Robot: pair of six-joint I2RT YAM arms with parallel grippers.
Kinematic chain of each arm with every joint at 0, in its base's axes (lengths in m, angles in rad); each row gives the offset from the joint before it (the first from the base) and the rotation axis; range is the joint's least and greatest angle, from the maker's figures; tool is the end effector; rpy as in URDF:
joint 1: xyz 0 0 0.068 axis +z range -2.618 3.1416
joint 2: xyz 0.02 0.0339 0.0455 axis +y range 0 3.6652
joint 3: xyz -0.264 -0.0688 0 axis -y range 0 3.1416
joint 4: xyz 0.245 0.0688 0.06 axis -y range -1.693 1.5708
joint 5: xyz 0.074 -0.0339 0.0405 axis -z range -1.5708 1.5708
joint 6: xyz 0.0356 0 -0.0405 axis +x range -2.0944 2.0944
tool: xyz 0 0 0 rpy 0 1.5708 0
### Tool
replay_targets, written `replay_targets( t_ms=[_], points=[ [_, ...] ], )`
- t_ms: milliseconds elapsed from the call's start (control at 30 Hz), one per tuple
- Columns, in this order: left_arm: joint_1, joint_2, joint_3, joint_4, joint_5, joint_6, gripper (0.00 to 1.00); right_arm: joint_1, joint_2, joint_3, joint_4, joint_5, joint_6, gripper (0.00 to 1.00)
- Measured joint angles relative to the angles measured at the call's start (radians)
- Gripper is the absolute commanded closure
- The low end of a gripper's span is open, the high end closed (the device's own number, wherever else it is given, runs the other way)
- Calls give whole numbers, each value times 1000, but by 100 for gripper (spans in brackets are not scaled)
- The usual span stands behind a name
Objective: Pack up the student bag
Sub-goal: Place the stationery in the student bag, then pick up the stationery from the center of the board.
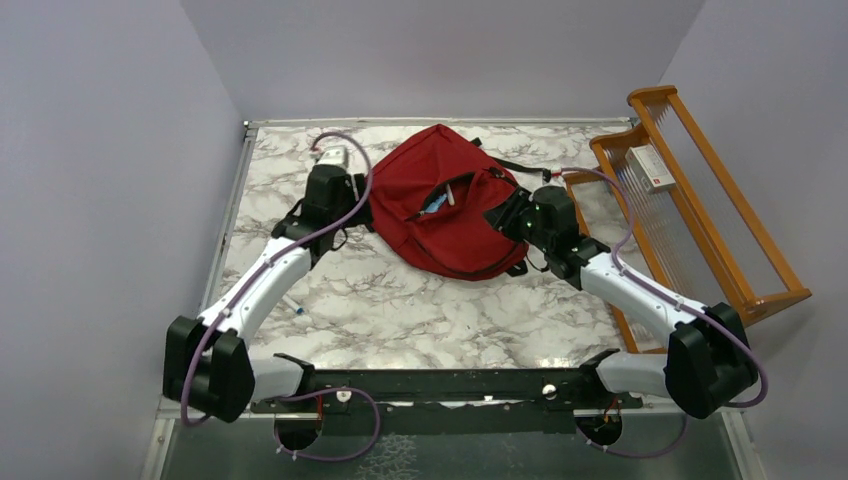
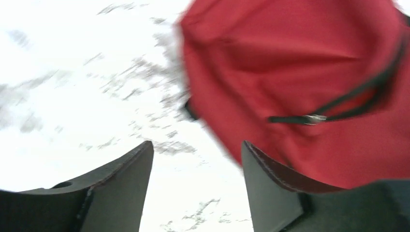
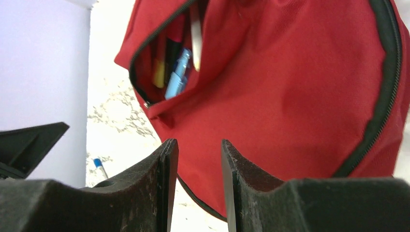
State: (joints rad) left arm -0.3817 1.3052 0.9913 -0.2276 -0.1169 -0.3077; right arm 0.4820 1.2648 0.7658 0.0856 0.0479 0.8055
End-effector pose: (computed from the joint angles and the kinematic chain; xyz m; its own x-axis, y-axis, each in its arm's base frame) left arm 0.2762 -0.1064 0.2933 -0.5398 -0.1075 -0.8349 0.1193 0.9720 -0.2022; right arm 0.2530 0.1304 0.2567 -0.5525 0.5239 -0.6483 -0.0371 0.7615 0.6471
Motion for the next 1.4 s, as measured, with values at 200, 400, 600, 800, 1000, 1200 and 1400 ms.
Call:
replay_targets(
  t_ms=[200, 400, 600, 800, 1000, 1200, 1400],
  points=[
    [120, -155, -149, -173, -204, -229, 7, 0, -14, -35, -42, -2, 1, 58],
    [180, -189, -181, -297, -331, -405, 2, 0, -8, -30, -66, -28, 1, 58],
    [310, -146, -209, -345, -350, -494, 2, 0, 24, 1, -97, -70, 1, 57],
    [467, -144, -306, -366, -355, -575, 2, 0, 26, 10, -132, -92, 4, 58],
    [544, -103, -329, -349, -356, -591, 7, 0, 37, 18, -143, -106, 6, 58],
    [595, -3, -341, -267, -341, -566, 14, 0, 55, 25, -144, -127, 10, 58],
    [615, 93, -330, -183, -323, -519, 21, 0, 58, 30, -145, -136, 14, 58]
  ],
)
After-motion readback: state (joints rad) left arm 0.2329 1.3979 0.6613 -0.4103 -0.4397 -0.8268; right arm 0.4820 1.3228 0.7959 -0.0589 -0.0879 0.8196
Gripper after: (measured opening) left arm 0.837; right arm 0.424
